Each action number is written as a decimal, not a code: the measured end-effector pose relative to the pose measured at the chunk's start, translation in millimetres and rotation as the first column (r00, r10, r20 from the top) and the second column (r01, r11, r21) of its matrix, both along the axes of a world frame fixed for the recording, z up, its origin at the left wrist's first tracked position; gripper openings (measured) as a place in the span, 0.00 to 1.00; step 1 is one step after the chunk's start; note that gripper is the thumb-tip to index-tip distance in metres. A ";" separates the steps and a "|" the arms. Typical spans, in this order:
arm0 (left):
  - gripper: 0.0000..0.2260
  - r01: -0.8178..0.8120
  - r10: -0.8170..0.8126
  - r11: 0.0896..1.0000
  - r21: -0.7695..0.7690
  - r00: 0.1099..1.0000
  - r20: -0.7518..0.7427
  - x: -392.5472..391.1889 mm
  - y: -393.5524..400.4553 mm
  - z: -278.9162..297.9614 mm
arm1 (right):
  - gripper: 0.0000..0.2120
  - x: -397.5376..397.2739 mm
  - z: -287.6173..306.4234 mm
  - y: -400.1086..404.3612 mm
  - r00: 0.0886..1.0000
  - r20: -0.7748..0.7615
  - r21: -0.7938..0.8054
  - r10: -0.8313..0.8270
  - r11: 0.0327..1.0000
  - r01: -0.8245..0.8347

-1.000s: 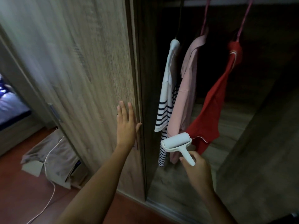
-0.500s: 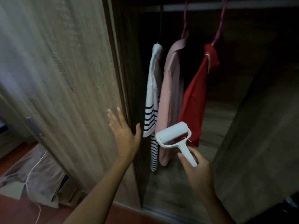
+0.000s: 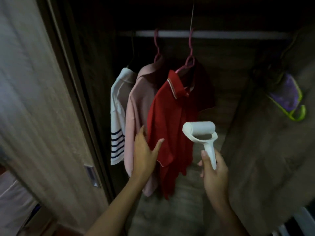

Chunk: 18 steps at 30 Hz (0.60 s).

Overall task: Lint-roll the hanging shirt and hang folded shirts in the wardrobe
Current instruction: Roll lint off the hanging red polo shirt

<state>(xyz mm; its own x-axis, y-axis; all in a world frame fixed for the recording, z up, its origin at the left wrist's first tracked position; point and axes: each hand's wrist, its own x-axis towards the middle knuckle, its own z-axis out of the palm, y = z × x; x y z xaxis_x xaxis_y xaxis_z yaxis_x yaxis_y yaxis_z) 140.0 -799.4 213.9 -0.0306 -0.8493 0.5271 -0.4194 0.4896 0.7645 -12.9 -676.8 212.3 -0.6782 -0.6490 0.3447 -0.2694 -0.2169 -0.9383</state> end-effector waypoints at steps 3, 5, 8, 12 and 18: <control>0.08 -0.162 0.162 0.987 -0.005 0.981 0.106 5.8 -4.4 -14.3 | 0.06 -20.8 3.3 -19.8 0.999 -0.022 0.008 0.049 0.999 -0.049; 0.09 -0.234 0.232 0.972 0.016 0.969 0.088 13.1 0.0 -16.6 | 0.08 -28.0 8.5 -33.2 0.995 -0.056 -0.003 0.085 0.996 -0.086; 0.08 -0.308 0.306 0.951 0.018 0.950 0.055 27.3 14.9 -11.9 | 0.09 -31.4 19.3 -51.9 0.984 -0.092 -0.026 0.150 0.988 -0.153; 0.10 -0.408 0.411 0.912 -0.048 0.908 0.085 48.7 25.8 -0.5 | 0.09 -23.1 34.3 -75.9 0.970 -0.081 -0.094 0.228 0.967 -0.236; 0.11 -0.452 0.467 0.883 -0.126 0.872 0.145 66.1 44.6 25.1 | 0.09 5.8 46.5 -103.3 0.961 -0.099 -0.205 0.259 0.940 -0.274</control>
